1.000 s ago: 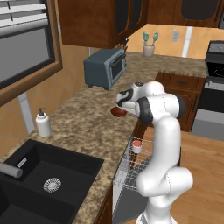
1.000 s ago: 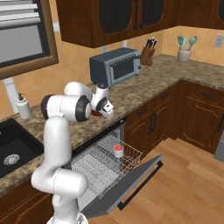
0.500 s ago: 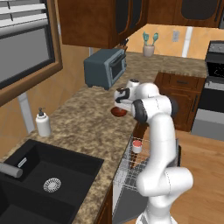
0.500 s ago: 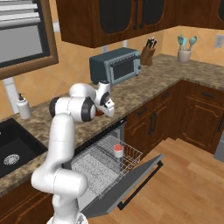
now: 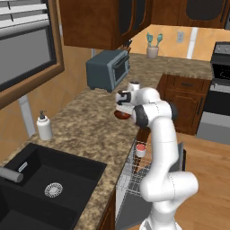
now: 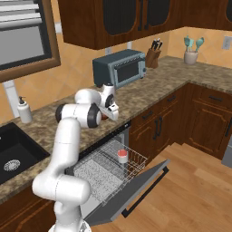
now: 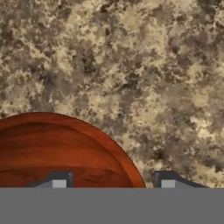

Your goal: Pick up the cup and bowl from the counter, place them in the dishwasher, and close the dishwasher door.

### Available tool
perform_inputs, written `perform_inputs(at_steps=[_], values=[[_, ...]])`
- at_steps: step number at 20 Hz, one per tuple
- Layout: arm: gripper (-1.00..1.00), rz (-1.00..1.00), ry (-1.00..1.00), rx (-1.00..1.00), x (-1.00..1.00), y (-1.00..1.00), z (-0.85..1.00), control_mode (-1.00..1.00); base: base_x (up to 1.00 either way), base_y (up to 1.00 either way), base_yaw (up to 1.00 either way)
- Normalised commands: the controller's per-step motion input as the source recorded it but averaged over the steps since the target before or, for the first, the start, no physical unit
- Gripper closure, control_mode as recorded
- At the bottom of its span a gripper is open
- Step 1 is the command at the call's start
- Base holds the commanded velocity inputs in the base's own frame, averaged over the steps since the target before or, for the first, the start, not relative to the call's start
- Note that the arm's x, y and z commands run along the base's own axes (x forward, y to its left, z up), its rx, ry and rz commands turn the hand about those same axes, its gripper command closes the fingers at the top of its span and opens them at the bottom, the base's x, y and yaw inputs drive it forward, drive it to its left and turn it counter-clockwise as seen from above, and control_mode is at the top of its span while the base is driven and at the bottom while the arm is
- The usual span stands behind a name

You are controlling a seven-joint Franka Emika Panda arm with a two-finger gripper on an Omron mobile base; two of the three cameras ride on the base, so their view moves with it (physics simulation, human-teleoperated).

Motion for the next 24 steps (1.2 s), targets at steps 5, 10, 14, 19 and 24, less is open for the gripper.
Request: perform_inputs(at_steps=[5, 10, 14, 19, 24], values=[[1.0, 0.0, 0.0, 0.0, 0.11, 0.0, -0.07, -1.0, 0.0, 0.0, 0.0], [1.0, -0.03, -0.13, 0.01, -0.43, -0.13, 0.16, -1.0, 0.0, 0.0, 0.0], [1.0, -0.03, -0.36, 0.02, -1.0, -0.12, 0.05, -1.0, 0.0, 0.0, 0.0], [1.0, 0.0, -0.33, -0.03, -1.0, 0.18, -0.43, -1.0, 0.0, 0.0, 0.0], [1.0, 0.02, -0.38, -0.07, -1.0, 0.05, -0.31, -1.0, 0.0, 0.0, 0.0]])
